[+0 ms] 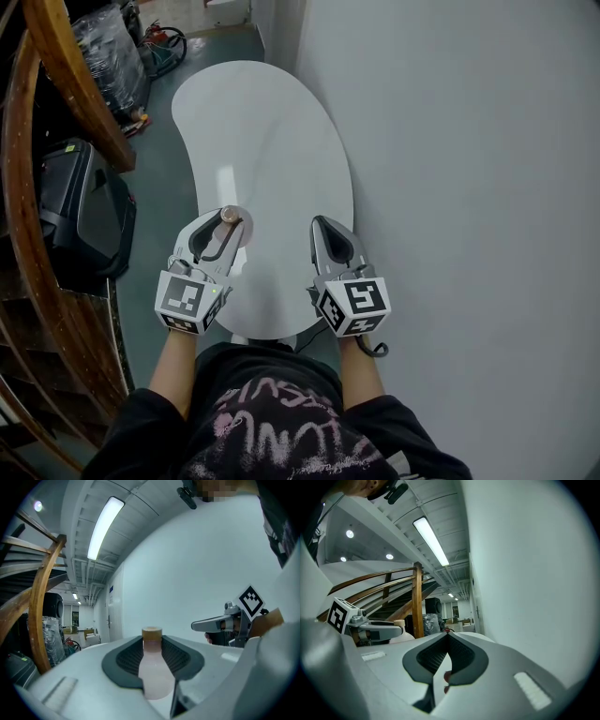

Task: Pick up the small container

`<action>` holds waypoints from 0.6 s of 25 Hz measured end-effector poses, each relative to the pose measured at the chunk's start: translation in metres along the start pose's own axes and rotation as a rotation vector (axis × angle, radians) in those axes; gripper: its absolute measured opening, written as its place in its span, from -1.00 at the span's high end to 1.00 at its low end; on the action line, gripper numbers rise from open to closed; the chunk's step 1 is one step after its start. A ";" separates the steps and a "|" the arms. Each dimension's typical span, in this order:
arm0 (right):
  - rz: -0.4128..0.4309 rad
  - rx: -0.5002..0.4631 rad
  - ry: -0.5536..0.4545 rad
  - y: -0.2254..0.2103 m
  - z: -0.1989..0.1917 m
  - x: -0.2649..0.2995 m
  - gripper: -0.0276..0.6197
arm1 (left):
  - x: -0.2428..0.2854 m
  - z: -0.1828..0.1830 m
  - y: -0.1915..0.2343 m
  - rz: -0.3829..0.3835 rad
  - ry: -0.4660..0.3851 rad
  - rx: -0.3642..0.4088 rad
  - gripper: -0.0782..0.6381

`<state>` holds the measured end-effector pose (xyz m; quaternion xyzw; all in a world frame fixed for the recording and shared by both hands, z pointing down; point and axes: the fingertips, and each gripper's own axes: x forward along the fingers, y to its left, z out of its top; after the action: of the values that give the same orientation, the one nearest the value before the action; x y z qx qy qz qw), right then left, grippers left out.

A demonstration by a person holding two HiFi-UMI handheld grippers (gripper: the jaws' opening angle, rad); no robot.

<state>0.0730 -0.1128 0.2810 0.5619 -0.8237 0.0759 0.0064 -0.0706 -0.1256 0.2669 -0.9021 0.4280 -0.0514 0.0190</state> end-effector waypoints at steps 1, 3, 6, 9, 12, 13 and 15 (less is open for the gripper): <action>-0.003 -0.002 0.000 0.001 0.001 0.000 0.85 | -0.001 0.001 0.001 -0.002 -0.002 0.002 0.44; -0.008 -0.005 -0.002 0.002 0.002 0.000 0.85 | -0.003 0.002 0.004 -0.007 -0.005 0.002 0.44; -0.022 -0.009 -0.007 0.005 0.003 -0.002 0.85 | -0.006 0.004 0.006 -0.017 -0.010 0.005 0.44; -0.035 -0.015 -0.010 0.008 0.005 -0.003 0.86 | -0.008 0.006 0.009 -0.028 -0.017 0.009 0.44; -0.047 -0.021 -0.010 0.006 0.005 -0.004 0.86 | -0.006 0.006 0.008 -0.035 -0.015 0.008 0.44; -0.052 -0.023 -0.010 0.006 0.004 -0.005 0.86 | -0.006 0.005 0.008 -0.037 -0.013 0.008 0.44; -0.060 -0.024 -0.009 0.006 0.002 -0.007 0.86 | -0.007 0.005 0.008 -0.040 -0.012 0.010 0.44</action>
<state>0.0701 -0.1039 0.2777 0.5868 -0.8072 0.0632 0.0116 -0.0809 -0.1249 0.2612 -0.9106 0.4096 -0.0483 0.0249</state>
